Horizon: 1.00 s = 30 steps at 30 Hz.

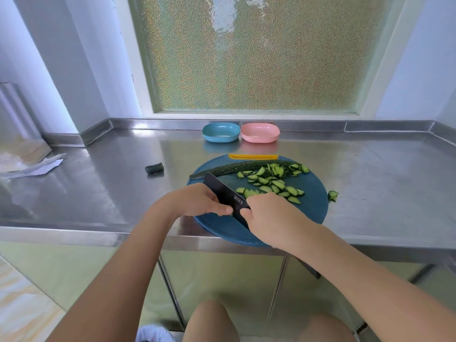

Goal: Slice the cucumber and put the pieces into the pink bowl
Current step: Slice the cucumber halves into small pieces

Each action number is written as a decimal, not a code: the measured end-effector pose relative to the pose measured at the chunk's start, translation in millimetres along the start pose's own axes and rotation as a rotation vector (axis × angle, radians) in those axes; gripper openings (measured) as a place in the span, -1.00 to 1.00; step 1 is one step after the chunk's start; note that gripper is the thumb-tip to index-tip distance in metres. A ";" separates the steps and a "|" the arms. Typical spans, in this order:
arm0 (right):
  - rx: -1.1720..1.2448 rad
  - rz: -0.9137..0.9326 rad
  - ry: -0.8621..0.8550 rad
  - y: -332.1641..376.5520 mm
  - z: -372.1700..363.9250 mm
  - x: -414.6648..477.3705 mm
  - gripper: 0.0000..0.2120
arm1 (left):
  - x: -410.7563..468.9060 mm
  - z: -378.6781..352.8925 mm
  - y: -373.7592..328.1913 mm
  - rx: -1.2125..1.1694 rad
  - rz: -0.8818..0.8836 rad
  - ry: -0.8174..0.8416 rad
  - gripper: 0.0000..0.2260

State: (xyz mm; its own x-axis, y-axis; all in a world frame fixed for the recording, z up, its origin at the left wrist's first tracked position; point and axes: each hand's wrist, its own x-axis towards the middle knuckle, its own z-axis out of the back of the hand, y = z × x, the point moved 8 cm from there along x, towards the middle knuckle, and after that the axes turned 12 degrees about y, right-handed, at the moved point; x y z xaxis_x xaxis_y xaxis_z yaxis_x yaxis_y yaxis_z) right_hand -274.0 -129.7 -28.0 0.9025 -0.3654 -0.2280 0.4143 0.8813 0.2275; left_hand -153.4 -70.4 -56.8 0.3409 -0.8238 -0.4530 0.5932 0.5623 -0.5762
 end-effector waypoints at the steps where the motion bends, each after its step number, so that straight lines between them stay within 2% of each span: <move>1: 0.008 -0.002 -0.005 -1.2 0.0 -0.3 -0.77 | 1.3 0.1 -0.5 0.008 0.011 0.009 -0.74; 6: 0.014 -0.036 -0.042 -7.6 3.6 -3.5 -0.74 | 5.5 0.1 2.2 -0.020 0.026 0.018 -0.75; 10: 0.037 -0.055 -0.055 -9.9 6.9 -6.9 -0.67 | 6.3 0.5 6.9 -0.029 0.044 0.011 -0.55; 15: 0.072 -0.051 -0.066 -8.9 8.3 -9.4 -0.73 | 5.9 1.6 7.5 -0.001 0.073 -0.007 -0.50; 21: 0.023 -0.030 -0.111 -9.6 3.4 -3.1 -0.64 | 7.9 0.5 10.5 -0.014 0.066 0.012 -0.54; 25: 0.049 -0.009 -0.139 -10.2 -0.2 -2.4 -0.75 | 9.0 0.6 11.2 -0.003 0.075 0.021 -0.50; 30: 0.049 -0.013 -0.134 -10.8 -5.6 -1.6 -0.62 | 5.7 -0.1 5.6 0.020 0.061 0.027 -0.65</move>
State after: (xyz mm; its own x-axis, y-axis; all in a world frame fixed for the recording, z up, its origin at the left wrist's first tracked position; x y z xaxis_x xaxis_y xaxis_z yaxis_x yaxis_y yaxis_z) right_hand -280.5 -137.0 -35.4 0.9034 -0.4161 -0.1033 0.4280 0.8620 0.2717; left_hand -148.1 -71.9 -62.7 0.3572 -0.7858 -0.5050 0.5863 0.6095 -0.5337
